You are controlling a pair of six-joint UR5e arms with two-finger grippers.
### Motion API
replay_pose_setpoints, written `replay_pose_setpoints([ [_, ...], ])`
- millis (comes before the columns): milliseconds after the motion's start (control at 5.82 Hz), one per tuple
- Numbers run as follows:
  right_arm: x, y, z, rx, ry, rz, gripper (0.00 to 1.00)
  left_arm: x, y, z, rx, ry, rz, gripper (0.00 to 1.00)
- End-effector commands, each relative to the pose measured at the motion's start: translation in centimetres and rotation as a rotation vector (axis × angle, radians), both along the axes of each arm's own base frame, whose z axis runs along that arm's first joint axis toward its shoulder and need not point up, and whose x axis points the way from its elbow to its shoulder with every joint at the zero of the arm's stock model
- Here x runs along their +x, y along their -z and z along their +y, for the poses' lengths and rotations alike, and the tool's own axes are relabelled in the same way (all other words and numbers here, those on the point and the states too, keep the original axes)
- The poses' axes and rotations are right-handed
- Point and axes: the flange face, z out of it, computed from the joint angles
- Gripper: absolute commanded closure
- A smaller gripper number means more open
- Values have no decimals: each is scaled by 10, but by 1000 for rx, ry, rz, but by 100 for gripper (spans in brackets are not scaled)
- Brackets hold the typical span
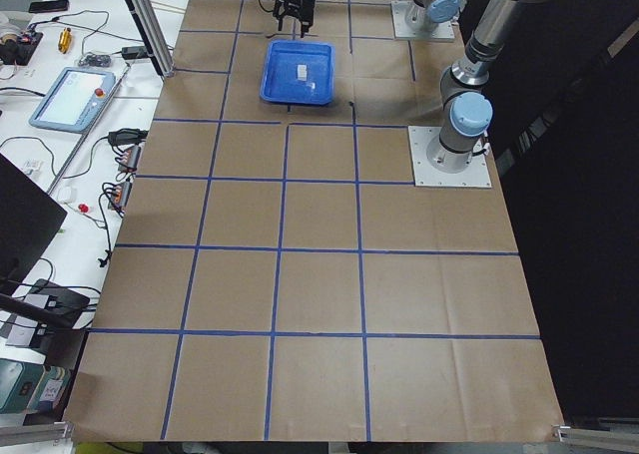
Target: Assemble white blocks and place on blue tray
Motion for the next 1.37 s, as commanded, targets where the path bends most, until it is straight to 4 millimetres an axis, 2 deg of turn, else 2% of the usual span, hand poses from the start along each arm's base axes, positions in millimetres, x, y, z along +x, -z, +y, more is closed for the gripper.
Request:
replay_pose_setpoints([
  [0,-58,-60,-14,101,374,88,0,0,1,0,2,0,1,1],
  [172,-74,-72,-16,160,592,85,0,0,2,-1,4,8,2,1],
  [687,-84,-157,-2,269,1077,204,0,0,1,-1,3,8,3,1],
  [859,-80,-186,4,287,1165,194,0,-1,1,-1,3,9,2,1],
  [1030,-66,-209,14,294,1154,174,0,0,1,-1,3,8,2,1],
  [1202,-58,-219,19,315,1150,135,0,0,1,-1,3,8,3,1],
])
